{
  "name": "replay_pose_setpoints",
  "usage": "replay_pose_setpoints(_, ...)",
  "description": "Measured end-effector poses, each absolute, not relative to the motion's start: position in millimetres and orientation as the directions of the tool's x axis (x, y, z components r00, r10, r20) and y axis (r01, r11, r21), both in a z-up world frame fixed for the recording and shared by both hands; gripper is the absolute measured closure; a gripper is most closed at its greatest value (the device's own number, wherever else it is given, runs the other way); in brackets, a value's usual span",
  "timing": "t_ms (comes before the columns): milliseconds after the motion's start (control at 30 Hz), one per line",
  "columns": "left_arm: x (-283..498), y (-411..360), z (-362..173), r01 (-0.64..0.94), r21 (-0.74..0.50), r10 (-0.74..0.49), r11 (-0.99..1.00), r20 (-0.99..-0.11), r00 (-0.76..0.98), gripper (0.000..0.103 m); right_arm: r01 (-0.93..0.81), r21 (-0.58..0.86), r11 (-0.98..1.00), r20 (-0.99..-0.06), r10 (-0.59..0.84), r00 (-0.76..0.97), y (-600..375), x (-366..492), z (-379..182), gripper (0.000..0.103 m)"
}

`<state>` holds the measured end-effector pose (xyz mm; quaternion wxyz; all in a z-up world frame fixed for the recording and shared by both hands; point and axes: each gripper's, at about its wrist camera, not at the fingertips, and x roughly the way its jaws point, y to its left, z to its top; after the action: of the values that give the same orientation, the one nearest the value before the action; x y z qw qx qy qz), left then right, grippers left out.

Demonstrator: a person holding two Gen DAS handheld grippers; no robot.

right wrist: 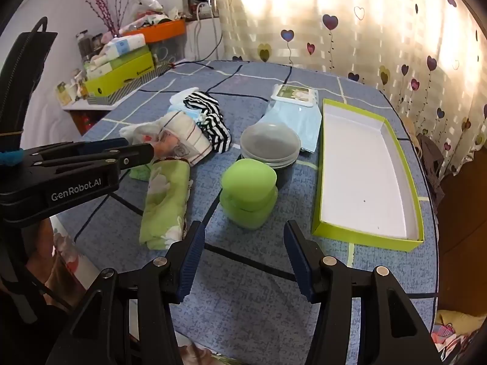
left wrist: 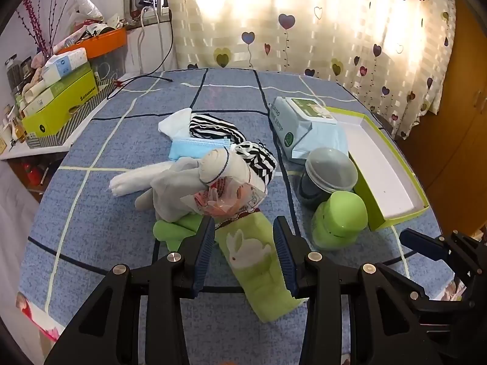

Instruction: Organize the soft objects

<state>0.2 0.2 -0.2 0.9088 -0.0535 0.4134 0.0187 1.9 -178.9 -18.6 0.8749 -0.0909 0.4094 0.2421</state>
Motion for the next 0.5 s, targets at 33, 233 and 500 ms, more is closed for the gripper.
replay_pose_setpoints(33,0.4,0.1,-0.2,-0.077,-0.083,-0.012,0.994,-0.754,0.657,0.062,-0.499,0.040,0.866,-0.760,0.351,0.547,-178.9,2.0,-18.6,0.049)
replay_pose_setpoints(233,0.3,-1.0,1.1,-0.076,-0.083,-0.013,0.994,-0.753,0.658,0.062,-0.501,0.034,0.865,-0.757,0.350,0.552,-177.7,1.3,-18.6,0.049)
replay_pose_setpoints(500,-4.1,6.1,-0.6,-0.072,-0.096,-0.025,0.993,-0.753,0.657,0.062,-0.501,0.035,0.865,-0.755,0.351,0.553,-179.1,2.3,-19.6,0.049)
